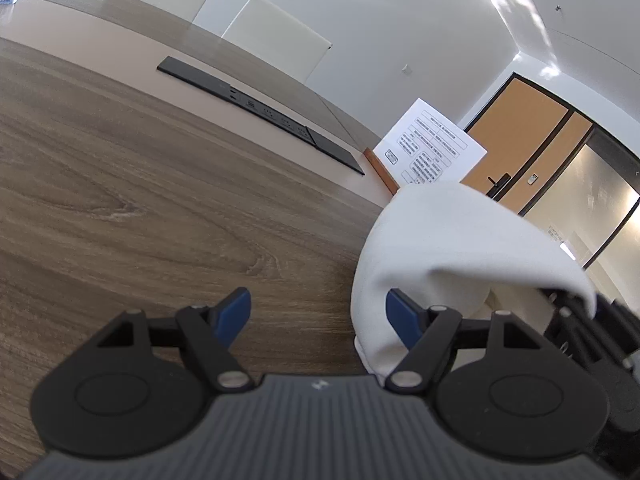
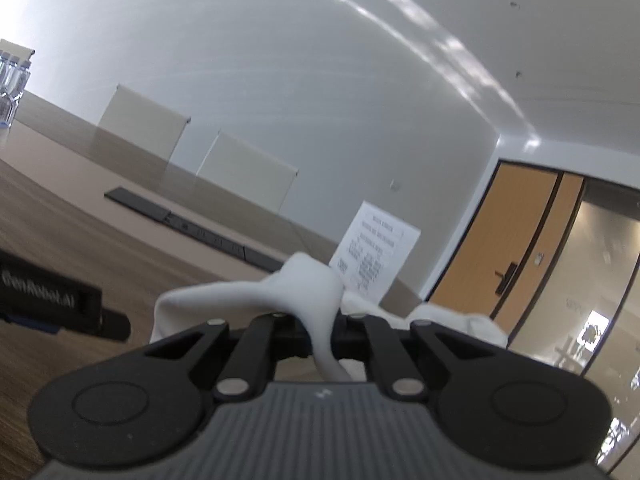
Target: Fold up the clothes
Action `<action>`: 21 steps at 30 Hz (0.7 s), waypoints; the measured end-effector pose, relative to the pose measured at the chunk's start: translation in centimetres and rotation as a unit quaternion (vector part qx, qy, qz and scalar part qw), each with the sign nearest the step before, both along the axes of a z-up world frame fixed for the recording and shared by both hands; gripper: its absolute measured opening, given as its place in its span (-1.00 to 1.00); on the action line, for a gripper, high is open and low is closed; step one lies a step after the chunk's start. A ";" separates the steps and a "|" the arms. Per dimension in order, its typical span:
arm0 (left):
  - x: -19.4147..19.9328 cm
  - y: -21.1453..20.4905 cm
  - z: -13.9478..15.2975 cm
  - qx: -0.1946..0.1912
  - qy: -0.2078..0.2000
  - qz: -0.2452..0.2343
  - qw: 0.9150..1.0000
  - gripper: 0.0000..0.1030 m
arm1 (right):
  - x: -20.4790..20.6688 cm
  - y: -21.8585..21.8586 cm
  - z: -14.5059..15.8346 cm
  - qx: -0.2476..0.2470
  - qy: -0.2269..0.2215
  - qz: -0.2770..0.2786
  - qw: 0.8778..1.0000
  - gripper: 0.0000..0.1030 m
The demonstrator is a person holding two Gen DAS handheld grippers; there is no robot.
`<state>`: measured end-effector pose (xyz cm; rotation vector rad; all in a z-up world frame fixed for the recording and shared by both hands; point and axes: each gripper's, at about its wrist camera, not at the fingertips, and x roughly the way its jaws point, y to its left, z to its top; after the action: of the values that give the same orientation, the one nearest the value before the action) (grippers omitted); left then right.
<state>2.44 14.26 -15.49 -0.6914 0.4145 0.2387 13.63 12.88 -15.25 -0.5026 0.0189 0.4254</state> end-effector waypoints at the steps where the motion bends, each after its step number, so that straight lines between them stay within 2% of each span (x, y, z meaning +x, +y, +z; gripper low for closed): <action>1: 0.0 -0.1 0.0 0.005 -0.001 0.000 1.000 0.41 | -0.1 -0.1 0.9 0.011 -0.006 0.004 1.000 -0.89; 6: -0.2 -0.8 0.6 0.043 -0.004 0.005 0.999 0.41 | -0.7 -1.3 5.6 0.080 -0.046 0.019 0.996 -0.90; 10: -0.3 -2.2 1.3 0.108 -0.003 0.022 0.994 0.41 | -1.4 -3.2 10.2 0.148 -0.085 0.022 0.985 -0.90; 13: -0.4 -3.0 1.5 0.123 -0.011 0.014 0.992 0.41 | -1.5 -4.6 13.6 0.178 -0.105 0.033 0.978 -0.90; 15: -0.3 -3.3 1.4 0.121 -0.011 0.006 0.993 0.41 | -1.4 -5.5 15.5 0.192 -0.102 0.043 0.975 -0.90; 17: -0.1 -3.4 1.3 0.124 -0.010 0.001 0.992 0.41 | -1.0 -6.5 17.0 0.199 -0.075 0.064 0.975 -0.90; 18: -0.1 -3.4 1.3 0.128 -0.010 0.003 0.992 0.41 | -0.6 -6.8 17.2 0.185 -0.052 0.080 0.978 -0.88; 19: -0.1 -3.4 1.2 0.131 -0.010 0.005 0.991 0.41 | -0.1 -7.0 17.4 0.165 -0.027 0.098 0.981 -0.88; 21: -0.2 -3.3 1.3 0.130 -0.013 0.015 0.991 0.40 | 0.6 -7.0 15.9 0.099 0.042 0.149 0.983 -0.75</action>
<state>2.23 10.98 -14.20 -0.4453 0.3406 0.3065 14.24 5.86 0.68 -0.2901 -0.0184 0.7346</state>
